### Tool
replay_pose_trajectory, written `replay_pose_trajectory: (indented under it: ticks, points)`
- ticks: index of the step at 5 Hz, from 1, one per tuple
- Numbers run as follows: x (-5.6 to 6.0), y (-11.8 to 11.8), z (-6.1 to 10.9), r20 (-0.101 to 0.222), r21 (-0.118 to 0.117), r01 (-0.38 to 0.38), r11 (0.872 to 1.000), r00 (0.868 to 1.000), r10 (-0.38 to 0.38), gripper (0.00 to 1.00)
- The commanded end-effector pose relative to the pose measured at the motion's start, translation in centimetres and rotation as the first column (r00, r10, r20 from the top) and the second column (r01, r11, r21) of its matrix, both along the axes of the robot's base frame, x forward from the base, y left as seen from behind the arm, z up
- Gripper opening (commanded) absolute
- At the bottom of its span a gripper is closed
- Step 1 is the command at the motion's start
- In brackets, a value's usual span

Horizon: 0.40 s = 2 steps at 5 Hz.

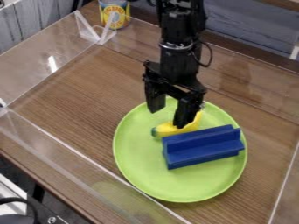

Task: Remove the banana from inside the green plate and put it on the table

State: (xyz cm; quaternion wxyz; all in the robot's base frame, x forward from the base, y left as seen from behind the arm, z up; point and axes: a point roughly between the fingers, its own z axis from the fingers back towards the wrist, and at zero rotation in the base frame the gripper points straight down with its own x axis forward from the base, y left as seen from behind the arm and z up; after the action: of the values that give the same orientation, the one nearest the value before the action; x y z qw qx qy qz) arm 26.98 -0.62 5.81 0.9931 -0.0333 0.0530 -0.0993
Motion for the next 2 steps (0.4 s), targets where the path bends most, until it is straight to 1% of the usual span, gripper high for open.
replay_pose_trajectory:
  ticks: [1, 2]
  points:
    - [0.87, 0.41, 0.89, 0.036, 0.005, -0.012, 1.0, 0.999, 0.012, 1.0]
    - [0.92, 0.47, 0.75, 0.03, 0.006, -0.012, 1.0, 0.999, 0.012, 1.0]
